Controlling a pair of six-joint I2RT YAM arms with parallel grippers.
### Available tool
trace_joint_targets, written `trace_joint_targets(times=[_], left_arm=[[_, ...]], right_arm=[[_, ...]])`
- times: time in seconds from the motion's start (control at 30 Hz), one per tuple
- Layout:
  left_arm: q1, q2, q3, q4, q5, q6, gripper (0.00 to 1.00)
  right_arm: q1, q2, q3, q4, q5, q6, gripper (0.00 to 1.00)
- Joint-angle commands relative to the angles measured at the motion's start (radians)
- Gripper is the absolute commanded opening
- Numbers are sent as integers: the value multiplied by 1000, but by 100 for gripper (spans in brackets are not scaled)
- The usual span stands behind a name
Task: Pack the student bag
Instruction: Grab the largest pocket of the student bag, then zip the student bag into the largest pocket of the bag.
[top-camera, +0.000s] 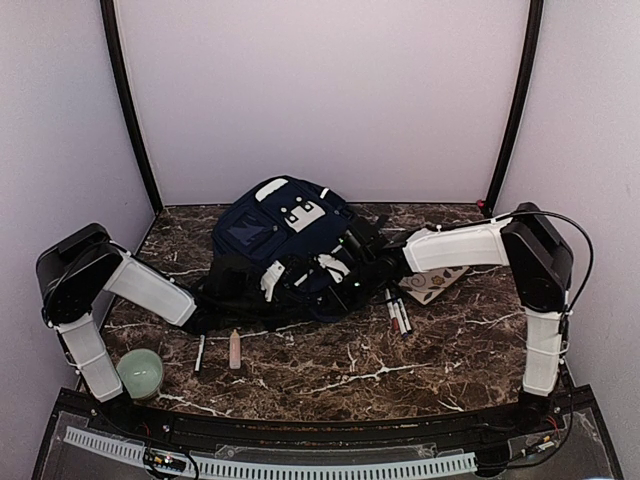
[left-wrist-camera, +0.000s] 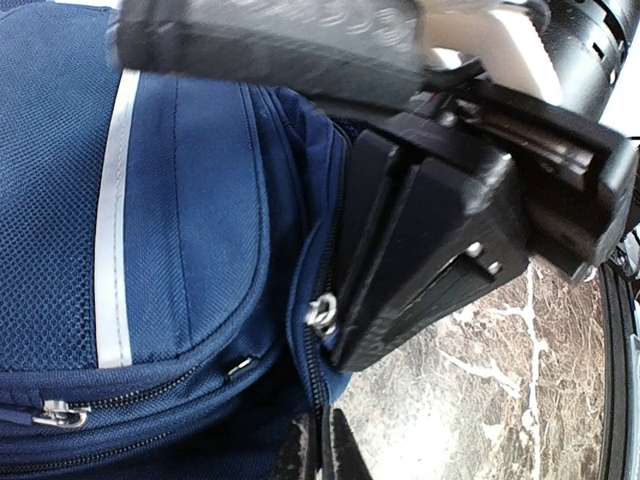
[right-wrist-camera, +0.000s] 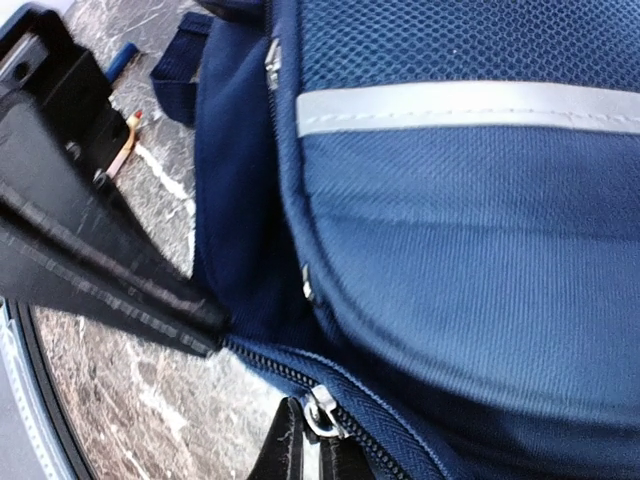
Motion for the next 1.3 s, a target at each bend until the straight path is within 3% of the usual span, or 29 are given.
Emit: trace_joint_targets(times=[0.0, 0.67, 1.13, 1.27], left_arm=[[-22, -69, -6, 15, 70, 34, 0], [-22, -254, -113, -243, -205, 103, 0], [-22, -409, -176, -361, -304, 105, 0], [-22, -417, -179, -389, -297, 110, 0]], right_arm=[[-20, -84, -44, -12, -3, -30, 0], [-191, -140, -151, -204, -45, -155, 0], [-329, -61, -84, -184, 44, -244, 0], [-361, -38, -33, -230, -8, -283, 0]])
